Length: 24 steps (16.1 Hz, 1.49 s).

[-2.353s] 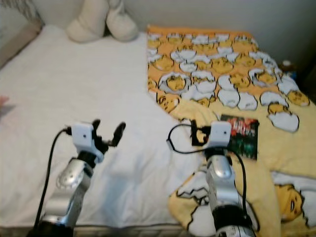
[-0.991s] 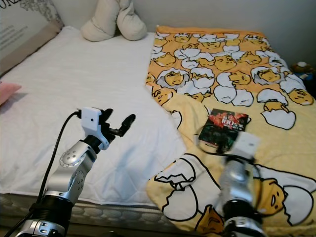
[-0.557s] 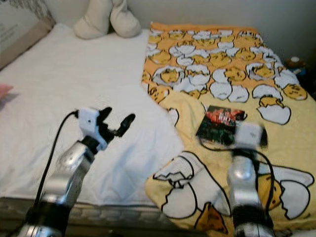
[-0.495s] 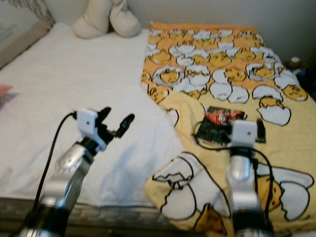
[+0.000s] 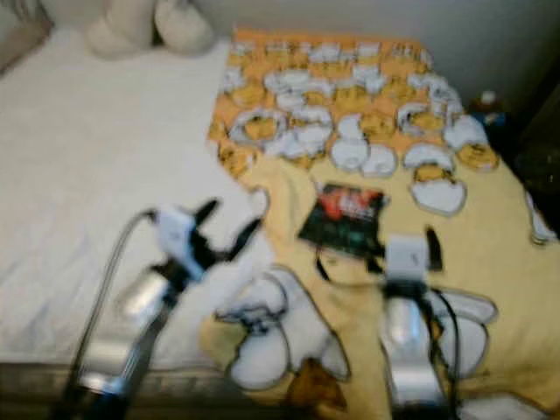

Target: Clean up the room

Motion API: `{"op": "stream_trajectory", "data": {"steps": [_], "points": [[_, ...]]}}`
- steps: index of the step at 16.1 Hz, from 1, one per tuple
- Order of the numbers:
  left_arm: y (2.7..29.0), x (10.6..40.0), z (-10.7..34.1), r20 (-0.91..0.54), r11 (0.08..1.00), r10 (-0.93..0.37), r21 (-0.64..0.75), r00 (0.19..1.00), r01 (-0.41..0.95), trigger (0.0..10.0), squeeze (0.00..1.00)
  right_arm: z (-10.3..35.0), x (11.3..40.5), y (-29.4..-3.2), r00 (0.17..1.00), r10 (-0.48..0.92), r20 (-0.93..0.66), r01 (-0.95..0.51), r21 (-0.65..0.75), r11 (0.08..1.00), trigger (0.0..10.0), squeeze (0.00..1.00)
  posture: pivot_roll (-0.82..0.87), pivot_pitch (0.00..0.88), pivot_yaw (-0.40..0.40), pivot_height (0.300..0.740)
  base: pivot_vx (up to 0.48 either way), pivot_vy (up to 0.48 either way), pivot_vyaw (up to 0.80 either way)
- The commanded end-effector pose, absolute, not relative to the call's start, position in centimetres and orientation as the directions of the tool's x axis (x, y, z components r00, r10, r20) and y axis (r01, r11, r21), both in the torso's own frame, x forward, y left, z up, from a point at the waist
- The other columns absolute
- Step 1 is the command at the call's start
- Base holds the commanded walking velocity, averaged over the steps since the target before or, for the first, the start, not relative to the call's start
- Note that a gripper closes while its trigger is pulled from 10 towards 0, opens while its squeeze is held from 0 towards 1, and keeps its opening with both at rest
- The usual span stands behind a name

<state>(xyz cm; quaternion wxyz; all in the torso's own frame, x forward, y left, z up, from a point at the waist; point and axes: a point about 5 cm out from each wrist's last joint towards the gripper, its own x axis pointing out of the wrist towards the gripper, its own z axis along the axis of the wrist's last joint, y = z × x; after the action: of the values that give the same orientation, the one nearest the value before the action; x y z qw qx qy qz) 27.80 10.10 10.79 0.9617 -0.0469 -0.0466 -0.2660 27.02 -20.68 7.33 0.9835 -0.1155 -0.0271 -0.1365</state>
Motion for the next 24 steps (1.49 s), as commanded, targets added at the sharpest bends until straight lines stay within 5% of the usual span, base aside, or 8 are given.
{"op": "stream_trajectory", "data": {"steps": [1, 11, 16, 20, 24], "points": [[9.7, 28.1, 10.9, 0.113, 0.854, -0.505, -0.074, 0.856, 0.514, 10.0, 0.00, 7.2, 27.3, -21.3, 0.959, -0.279, 0.052, 0.284, -0.214, 0.935, 10.0, 0.00, -0.07, 0.000, 0.027, 0.740, 0.000, 0.000, 0.00], [11.2, 29.7, 10.6, 0.050, 0.882, -0.468, -0.029, 0.882, 0.470, 10.0, 0.00, 7.0, 29.4, -19.5, 0.984, -0.179, -0.008, 0.178, -0.086, 0.980, 10.0, 0.00, -0.06, 0.000, 0.040, 0.740, 0.000, 0.000, -0.63], [11.5, 29.8, 10.4, 0.029, 0.887, -0.461, -0.021, 0.887, 0.462, 10.0, 0.00, 7.3, 30.7, -18.5, 0.996, -0.079, -0.033, 0.079, -0.012, 0.997, 10.0, 0.00, -0.06, 0.000, 0.042, 0.740, 0.000, 0.480, 0.00], [11.1, 30.3, 11.7, 0.002, 0.842, -0.538, 0.045, 0.843, 0.538, 10.0, 0.00, 6.5, 33.2, -18.3, 0.980, -0.098, -0.174, 0.127, 0.162, 0.979, 10.0, 0.00, -0.03, 0.000, 0.061, 0.740, 0.000, 0.188, 0.00], [9.1, 29.4, 14.1, 0.010, 0.675, -0.738, -0.006, 0.675, 0.738, 10.0, 0.00, 7.9, 35.2, -18.9, 0.970, -0.137, -0.200, 0.175, 0.182, 0.968, 10.0, 0.00, 0.04, 0.008, 0.042, 0.740, 0.000, 0.000, 0.00]]}}
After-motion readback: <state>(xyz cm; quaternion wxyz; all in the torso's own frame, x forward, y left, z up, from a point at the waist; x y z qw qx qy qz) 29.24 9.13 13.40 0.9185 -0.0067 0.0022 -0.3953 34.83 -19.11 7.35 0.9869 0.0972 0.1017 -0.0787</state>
